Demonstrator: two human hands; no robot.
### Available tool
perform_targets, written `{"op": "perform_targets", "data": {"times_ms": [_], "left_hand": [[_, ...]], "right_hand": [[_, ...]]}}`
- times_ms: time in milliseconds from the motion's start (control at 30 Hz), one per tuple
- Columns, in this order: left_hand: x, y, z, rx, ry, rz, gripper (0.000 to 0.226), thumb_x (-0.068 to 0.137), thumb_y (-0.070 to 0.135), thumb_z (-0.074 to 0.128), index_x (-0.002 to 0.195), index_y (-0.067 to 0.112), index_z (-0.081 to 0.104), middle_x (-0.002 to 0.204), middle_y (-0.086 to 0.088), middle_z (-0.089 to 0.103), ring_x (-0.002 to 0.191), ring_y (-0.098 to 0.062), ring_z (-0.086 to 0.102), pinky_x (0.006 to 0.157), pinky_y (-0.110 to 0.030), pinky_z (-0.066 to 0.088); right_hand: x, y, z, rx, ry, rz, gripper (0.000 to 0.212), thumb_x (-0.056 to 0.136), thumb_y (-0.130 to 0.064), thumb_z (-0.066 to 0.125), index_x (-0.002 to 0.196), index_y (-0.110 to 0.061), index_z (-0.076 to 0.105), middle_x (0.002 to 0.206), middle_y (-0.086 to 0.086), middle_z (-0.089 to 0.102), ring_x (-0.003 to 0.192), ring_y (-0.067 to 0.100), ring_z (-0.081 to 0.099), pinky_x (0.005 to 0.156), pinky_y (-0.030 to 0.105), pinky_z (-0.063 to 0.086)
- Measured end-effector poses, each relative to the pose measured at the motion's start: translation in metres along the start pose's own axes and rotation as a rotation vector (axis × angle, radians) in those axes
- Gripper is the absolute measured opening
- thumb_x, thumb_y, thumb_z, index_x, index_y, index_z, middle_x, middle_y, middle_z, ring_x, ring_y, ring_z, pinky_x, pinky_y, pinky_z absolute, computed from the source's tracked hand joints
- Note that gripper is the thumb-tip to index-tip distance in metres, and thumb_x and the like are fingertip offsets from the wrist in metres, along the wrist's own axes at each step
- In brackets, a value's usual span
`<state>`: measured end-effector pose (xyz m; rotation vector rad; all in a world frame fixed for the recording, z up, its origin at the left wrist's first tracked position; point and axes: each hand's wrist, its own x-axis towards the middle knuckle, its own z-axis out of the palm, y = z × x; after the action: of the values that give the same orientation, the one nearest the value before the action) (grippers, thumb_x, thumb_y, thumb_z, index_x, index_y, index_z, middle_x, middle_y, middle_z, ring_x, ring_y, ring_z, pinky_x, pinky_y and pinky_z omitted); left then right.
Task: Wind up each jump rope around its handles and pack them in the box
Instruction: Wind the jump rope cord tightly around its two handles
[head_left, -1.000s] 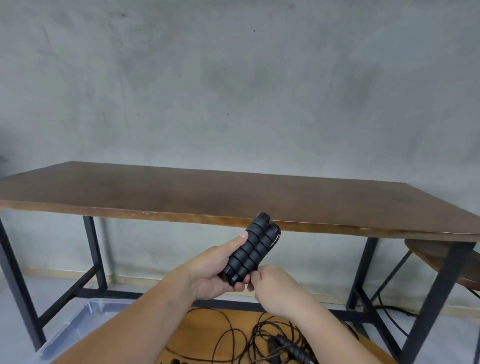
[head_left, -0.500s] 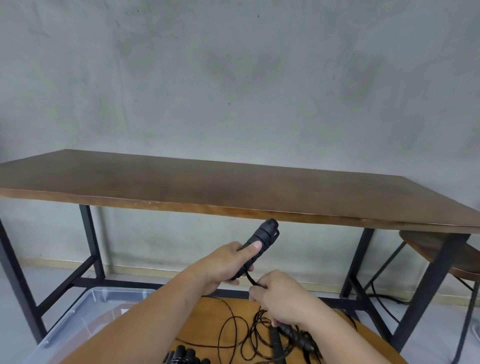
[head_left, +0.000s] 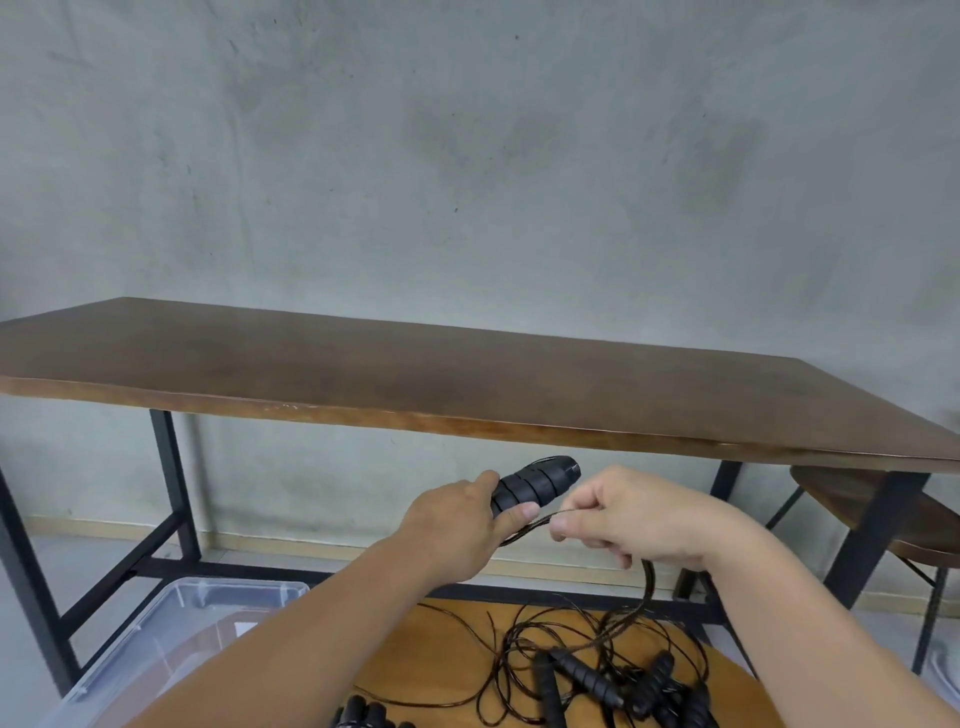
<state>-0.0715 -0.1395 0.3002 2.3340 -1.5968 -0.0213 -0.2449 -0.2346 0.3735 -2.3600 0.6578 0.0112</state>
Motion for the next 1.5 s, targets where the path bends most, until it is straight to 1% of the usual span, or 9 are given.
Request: {"op": "perform_targets", "data": {"times_ms": [200,333,500,633,867,1000,1233,1367,1500], "left_hand": [[-0.006,0.01,-0.006,-0.347,-0.095,0.021,0.063,0.091,0.071,0.02,0.122,0.024,0.049,0.094,0.001,0.061,0.082,-0.012,0.056,0.068,-0.023,0.044],[-0.002,0.01,-0.004,-0.405,-0.147,0.001,0.061,0.095,0.068,0.018,0.113,0.022,0.053,0.089,0.002,0.058,0.08,-0.011,0.053,0.068,-0.023,0.041],[-0.002,0.011,-0.001,-0.323,-0.217,-0.027,0.054,0.099,0.064,0.021,0.106,0.02,0.053,0.083,0.0,0.058,0.074,-0.014,0.052,0.069,-0.028,0.042],[-0.01,0.02,-0.008,-0.344,-0.156,0.073,0.053,0.101,0.058,0.019,0.108,0.02,0.055,0.095,-0.004,0.063,0.083,-0.016,0.055,0.078,-0.031,0.046],[-0.022,0.022,-0.026,-0.715,-0.277,-0.012,0.073,0.093,0.072,0.013,0.085,0.015,0.058,0.07,0.0,0.055,0.063,-0.012,0.047,0.061,-0.021,0.042],[-0.02,0.017,-0.021,-0.525,-0.195,0.085,0.061,0.084,0.078,0.038,0.086,0.018,0.052,0.07,0.001,0.048,0.062,-0.012,0.044,0.064,-0.028,0.039],[-0.019,0.028,-0.027,0.049,-0.164,0.145,0.07,0.081,0.072,0.059,0.13,0.023,0.046,0.091,0.005,0.056,0.082,-0.014,0.054,0.077,-0.029,0.051],[-0.026,0.03,-0.027,0.01,-0.176,0.198,0.045,0.088,0.052,0.064,0.118,0.023,0.048,0.094,0.004,0.058,0.082,-0.015,0.058,0.075,-0.028,0.052],[-0.031,0.028,-0.027,-0.223,-0.145,0.204,0.028,0.086,0.031,0.066,0.106,0.03,0.046,0.088,0.005,0.06,0.077,-0.016,0.061,0.069,-0.031,0.054]], "right_hand": [[0.001,0.006,-0.023,0.154,0.056,0.027,0.028,0.101,-0.028,0.052,0.092,-0.013,0.074,0.059,-0.005,0.041,0.049,0.009,0.028,0.051,0.025,0.024],[0.0,0.001,-0.023,0.025,0.081,-0.011,0.026,0.1,-0.029,0.054,0.089,-0.021,0.076,0.061,-0.008,0.049,0.051,0.003,0.041,0.054,0.017,0.033],[0.007,-0.02,-0.017,-0.36,0.03,-0.135,0.026,0.099,-0.033,0.054,0.091,-0.023,0.076,0.066,-0.008,0.058,0.058,0.008,0.048,0.06,0.028,0.043],[0.011,-0.022,-0.043,-0.255,0.068,-0.132,0.011,0.088,-0.031,0.069,0.086,-0.027,0.079,0.083,-0.01,0.074,0.082,0.01,0.065,0.077,0.028,0.053],[0.022,-0.02,-0.06,-0.123,0.075,-0.175,0.006,0.083,-0.029,0.076,0.082,-0.024,0.08,0.085,-0.005,0.075,0.083,0.011,0.066,0.079,0.028,0.049],[0.029,-0.023,-0.059,-0.174,0.03,-0.145,0.006,0.082,-0.031,0.077,0.08,-0.026,0.08,0.082,-0.006,0.075,0.083,0.008,0.065,0.084,0.031,0.05],[0.043,-0.041,-0.048,-0.399,-0.116,-0.187,0.008,0.081,-0.036,0.077,0.081,-0.028,0.079,0.079,-0.014,0.072,0.074,0.0,0.06,0.067,0.019,0.043],[0.052,-0.032,-0.049,-0.235,-0.224,-0.212,0.011,0.08,-0.031,0.08,0.086,-0.021,0.08,0.083,-0.007,0.074,0.08,0.016,0.062,0.074,0.033,0.05],[0.061,-0.007,-0.045,0.129,-0.258,-0.173,0.006,0.083,-0.014,0.076,0.078,-0.019,0.077,0.066,-0.01,0.066,0.06,0.005,0.052,0.057,0.019,0.042]]}}
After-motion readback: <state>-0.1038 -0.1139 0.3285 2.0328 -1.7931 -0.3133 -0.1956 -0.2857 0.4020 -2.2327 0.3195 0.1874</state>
